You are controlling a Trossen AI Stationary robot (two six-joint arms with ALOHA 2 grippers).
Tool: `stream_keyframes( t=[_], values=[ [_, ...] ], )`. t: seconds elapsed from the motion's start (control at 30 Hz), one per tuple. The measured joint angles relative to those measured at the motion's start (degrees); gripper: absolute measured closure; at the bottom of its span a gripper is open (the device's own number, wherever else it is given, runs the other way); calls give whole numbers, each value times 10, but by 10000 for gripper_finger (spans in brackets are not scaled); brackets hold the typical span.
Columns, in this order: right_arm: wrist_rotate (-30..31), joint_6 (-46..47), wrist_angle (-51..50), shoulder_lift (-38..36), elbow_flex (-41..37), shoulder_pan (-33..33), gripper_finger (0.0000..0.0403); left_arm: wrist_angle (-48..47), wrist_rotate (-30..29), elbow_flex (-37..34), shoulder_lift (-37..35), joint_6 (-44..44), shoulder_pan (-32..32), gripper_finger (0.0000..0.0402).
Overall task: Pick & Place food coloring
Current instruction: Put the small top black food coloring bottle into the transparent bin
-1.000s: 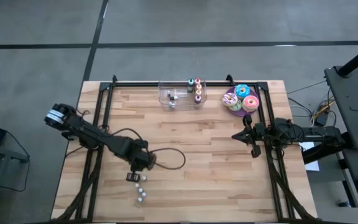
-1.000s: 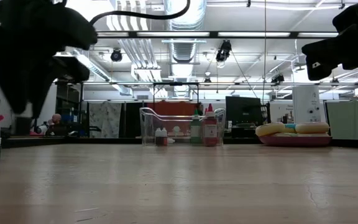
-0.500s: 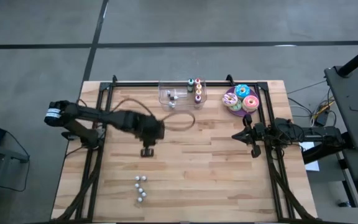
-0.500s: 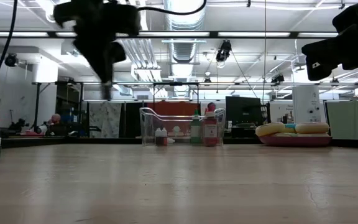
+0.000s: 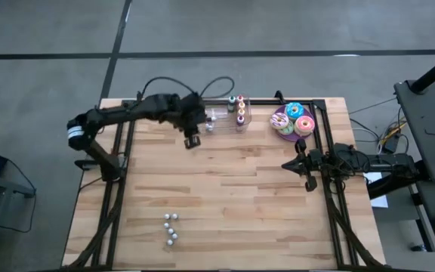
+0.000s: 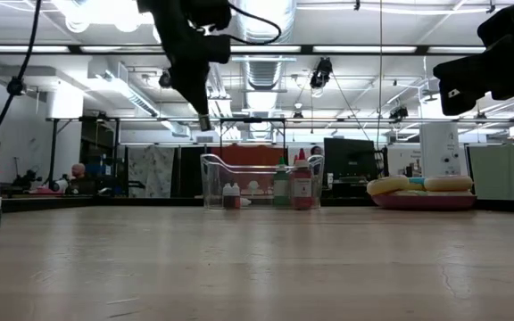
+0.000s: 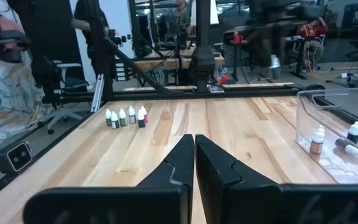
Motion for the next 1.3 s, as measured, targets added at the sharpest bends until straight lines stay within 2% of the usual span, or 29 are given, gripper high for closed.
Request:
stream_keyframes(
  t=[0.27, 0.7, 0.9, 1.3],
  values=[
    [0, 0, 0, 0, 0, 0, 394, -3, 0, 94, 82, 30, 71, 367],
    [0, 0, 0, 0, 0, 0, 394, -62, 1, 226, 221, 31, 125, 364],
    [0, 0, 0, 0, 0, 0, 394, -76, 1, 247, 265, 33, 131, 364],
    [0, 0, 0, 0, 0, 0, 394, -64, 0, 242, 308, 33, 134, 363]
  ],
)
